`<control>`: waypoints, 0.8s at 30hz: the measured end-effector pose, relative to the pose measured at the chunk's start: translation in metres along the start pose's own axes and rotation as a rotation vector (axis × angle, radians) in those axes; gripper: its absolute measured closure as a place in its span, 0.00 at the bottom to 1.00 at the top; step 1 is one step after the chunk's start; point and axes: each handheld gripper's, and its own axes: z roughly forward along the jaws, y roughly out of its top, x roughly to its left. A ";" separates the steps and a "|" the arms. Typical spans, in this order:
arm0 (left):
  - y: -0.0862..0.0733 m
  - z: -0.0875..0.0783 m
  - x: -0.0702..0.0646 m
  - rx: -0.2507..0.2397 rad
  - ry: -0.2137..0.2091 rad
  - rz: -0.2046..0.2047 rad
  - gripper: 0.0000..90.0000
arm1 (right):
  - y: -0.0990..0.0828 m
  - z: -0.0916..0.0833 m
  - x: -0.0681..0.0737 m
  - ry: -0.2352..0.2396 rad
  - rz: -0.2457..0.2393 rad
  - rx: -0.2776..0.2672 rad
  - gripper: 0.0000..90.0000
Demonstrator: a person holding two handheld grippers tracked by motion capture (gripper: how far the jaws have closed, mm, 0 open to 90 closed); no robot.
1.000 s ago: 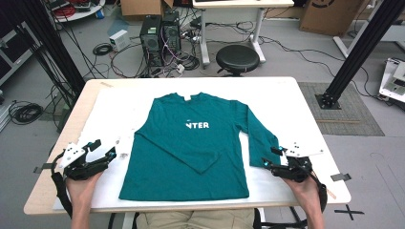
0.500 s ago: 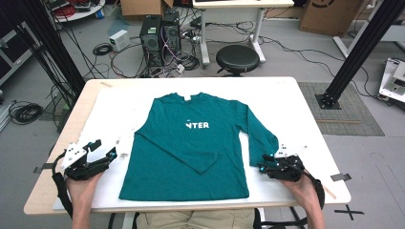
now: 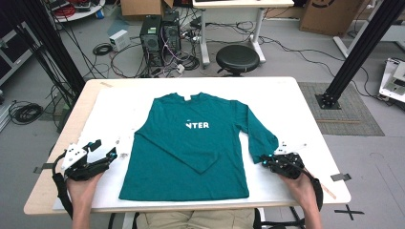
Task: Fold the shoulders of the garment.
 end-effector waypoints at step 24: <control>0.000 0.000 -0.001 0.000 0.006 0.001 0.36 | 0.086 -0.003 0.038 0.010 0.087 -0.213 0.97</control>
